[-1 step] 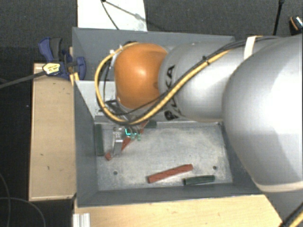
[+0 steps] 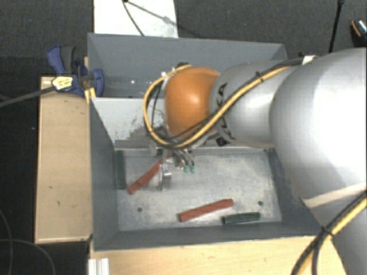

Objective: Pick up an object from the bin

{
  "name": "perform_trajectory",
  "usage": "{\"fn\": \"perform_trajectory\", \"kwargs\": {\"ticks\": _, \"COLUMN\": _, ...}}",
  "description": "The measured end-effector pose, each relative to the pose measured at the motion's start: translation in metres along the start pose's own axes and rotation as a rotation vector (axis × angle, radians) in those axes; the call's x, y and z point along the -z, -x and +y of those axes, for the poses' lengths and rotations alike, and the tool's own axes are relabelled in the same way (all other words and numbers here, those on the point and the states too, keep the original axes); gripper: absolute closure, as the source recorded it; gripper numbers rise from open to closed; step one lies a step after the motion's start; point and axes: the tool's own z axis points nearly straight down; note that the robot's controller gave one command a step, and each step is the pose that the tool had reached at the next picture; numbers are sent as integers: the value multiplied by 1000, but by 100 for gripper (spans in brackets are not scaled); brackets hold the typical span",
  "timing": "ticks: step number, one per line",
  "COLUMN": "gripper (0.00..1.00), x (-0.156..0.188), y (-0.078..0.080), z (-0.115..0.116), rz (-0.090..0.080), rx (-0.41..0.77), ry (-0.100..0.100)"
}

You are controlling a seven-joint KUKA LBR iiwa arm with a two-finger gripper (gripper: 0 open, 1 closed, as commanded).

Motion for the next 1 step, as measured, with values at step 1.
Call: {"fn": "perform_trajectory", "kwargs": {"ticks": 1, "gripper": 100, "x": 4, "y": 1, "z": 5, "rz": -5, "rx": -2, "ry": 4}}
